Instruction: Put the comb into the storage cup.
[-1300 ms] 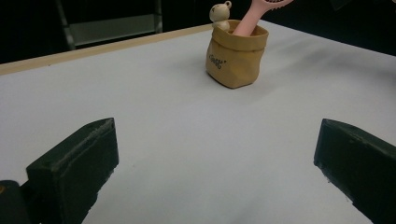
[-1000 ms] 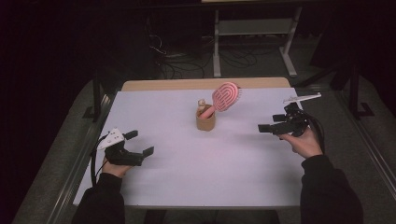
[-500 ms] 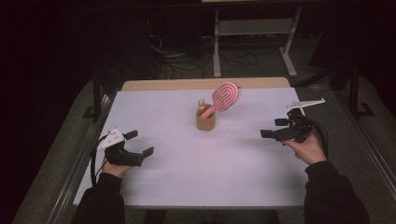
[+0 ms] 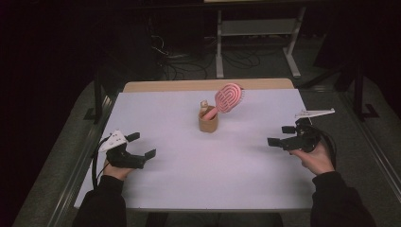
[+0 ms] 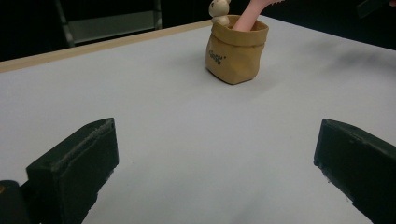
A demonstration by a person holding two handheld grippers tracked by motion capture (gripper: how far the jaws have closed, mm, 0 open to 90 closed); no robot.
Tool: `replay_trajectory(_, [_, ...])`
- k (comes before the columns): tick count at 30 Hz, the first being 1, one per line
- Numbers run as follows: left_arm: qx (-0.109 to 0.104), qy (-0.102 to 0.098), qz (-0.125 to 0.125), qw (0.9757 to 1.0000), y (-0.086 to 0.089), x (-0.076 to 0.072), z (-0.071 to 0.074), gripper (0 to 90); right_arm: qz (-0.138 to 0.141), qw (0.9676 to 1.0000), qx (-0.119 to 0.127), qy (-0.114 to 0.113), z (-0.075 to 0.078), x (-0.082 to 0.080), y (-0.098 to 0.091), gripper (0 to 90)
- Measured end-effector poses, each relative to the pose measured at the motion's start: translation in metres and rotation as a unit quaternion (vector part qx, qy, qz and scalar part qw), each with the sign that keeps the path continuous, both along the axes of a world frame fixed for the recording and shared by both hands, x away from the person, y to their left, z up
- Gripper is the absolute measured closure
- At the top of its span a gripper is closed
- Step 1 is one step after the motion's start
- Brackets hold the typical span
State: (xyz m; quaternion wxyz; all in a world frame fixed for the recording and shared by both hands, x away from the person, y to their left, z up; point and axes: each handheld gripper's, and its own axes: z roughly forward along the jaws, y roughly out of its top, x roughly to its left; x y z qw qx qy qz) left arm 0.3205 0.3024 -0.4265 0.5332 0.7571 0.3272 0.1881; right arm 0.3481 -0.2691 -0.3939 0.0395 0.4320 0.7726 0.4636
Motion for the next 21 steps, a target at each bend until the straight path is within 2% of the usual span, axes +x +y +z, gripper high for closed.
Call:
replay_trajectory(9, [0.001,0.002,0.0,1.0,0.0,0.0,0.0,0.0,-0.004,1.0,0.006,-0.003,-0.009,-0.013,-0.006,0.0])
replay_trajectory(14, [0.006,0.013,-0.006,0.9999,-0.001,0.001,-0.002,0.0,-0.009,0.9999,0.006,-0.006,-0.015,-0.02,-0.009,0.0])
replay_trajectory(21, [0.005,0.019,-0.011,0.9997,-0.001,0.001,-0.002,0.0,-0.024,0.9995,0.008,-0.017,-0.021,-0.028,-0.016,0.0])
